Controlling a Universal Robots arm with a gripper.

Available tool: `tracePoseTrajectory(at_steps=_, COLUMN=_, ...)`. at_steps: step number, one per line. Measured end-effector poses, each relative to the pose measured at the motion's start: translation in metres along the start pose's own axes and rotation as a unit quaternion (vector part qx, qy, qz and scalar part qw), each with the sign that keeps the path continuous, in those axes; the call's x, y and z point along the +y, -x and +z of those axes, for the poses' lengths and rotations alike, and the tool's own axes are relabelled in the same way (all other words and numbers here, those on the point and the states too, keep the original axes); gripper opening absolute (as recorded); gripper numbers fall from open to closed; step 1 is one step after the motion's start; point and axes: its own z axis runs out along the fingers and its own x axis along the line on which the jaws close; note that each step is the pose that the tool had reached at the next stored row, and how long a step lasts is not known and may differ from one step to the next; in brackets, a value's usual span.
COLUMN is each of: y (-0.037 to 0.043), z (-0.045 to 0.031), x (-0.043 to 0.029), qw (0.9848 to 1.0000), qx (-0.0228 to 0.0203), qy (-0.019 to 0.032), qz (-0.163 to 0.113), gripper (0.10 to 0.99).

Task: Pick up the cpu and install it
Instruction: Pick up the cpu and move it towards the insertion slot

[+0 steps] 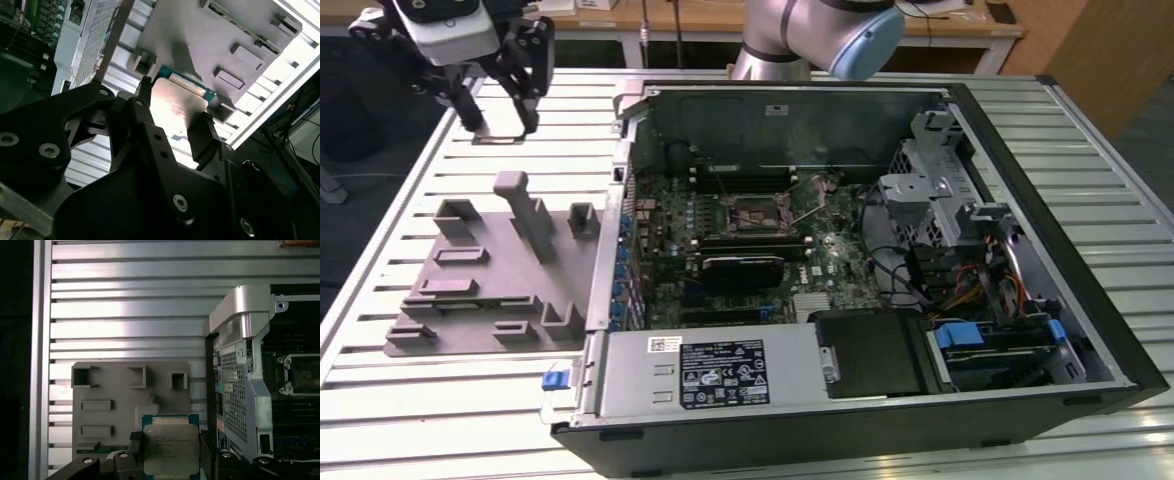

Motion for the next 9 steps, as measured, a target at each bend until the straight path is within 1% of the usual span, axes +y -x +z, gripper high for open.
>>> tracePoseTrajectory(at_steps=9, y=0.016, z=0.0, x=0.0025, qw=1.0, qx=0.0, qy=0.0, qz=0.0, gripper=0.541)
